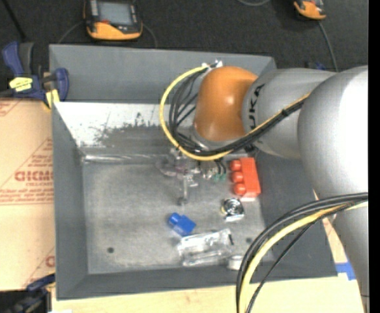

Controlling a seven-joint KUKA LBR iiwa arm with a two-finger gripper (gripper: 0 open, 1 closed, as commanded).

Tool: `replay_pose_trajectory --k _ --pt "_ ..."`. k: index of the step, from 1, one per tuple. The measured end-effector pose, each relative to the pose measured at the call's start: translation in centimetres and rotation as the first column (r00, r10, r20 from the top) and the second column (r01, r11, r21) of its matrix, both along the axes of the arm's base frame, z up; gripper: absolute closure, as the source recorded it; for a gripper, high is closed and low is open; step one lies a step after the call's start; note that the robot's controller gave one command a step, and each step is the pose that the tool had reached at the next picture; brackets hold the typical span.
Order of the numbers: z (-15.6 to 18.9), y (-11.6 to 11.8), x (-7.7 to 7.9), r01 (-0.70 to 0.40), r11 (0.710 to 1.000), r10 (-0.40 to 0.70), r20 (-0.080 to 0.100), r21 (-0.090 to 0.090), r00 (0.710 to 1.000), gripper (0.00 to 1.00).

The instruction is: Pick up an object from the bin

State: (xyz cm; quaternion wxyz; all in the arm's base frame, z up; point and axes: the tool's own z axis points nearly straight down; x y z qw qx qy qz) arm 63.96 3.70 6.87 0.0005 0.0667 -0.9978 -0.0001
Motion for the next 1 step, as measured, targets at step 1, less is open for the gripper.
replay_pose_trajectory --k 1 --pt "0.14 0.02 0.13 0.003 1.0 -0.003 0.003 0.003 1.0 0.0"
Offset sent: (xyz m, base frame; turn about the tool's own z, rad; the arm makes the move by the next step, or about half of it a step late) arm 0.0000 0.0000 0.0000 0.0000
